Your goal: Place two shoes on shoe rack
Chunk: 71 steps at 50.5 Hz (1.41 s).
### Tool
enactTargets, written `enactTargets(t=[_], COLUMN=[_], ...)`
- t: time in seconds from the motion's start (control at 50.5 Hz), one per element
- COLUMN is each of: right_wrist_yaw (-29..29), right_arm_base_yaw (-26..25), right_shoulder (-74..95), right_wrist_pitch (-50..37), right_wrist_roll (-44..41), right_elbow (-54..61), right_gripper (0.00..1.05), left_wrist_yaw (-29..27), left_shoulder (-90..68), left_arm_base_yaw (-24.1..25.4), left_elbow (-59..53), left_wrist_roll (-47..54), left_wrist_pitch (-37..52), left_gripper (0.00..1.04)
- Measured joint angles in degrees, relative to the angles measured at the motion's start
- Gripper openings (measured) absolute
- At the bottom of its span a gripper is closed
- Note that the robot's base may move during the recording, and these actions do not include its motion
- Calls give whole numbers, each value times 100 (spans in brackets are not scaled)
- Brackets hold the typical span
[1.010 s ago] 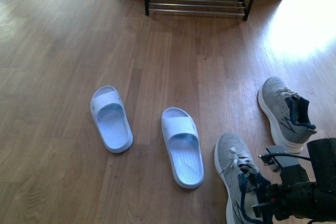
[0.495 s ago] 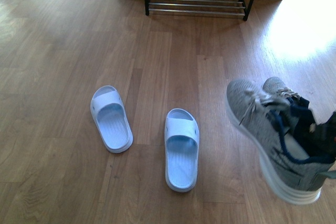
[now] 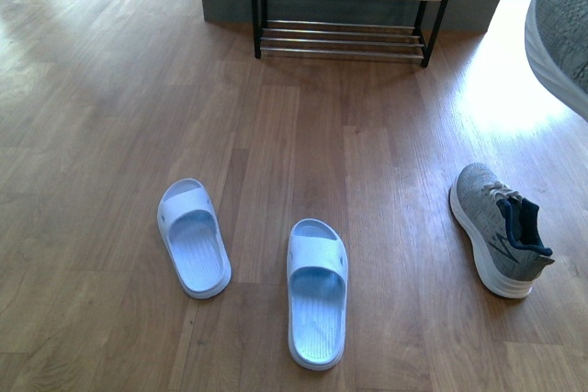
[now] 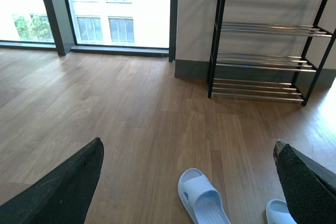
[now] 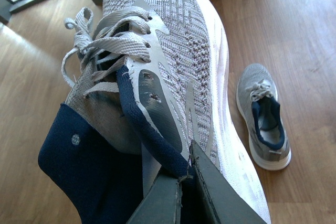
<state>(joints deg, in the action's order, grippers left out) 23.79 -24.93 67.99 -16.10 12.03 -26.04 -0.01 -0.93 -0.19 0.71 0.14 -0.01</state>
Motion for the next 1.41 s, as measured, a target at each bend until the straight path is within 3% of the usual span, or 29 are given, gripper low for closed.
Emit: enactTargets(t=[1.406], right_wrist_yaw=[-22], right_arm_base_yaw=[-72], right_shoulder=[-129], right_wrist_pitch=[-46], right_wrist_roll=[-4], right_elbow=[85], right_gripper=[1], left_wrist_yaw=[24], left_shoulder=[0], left_arm_base_yaw=[4], left_elbow=[0], left_wrist_roll=[2], left_wrist_pitch=[-2], left_gripper=[95])
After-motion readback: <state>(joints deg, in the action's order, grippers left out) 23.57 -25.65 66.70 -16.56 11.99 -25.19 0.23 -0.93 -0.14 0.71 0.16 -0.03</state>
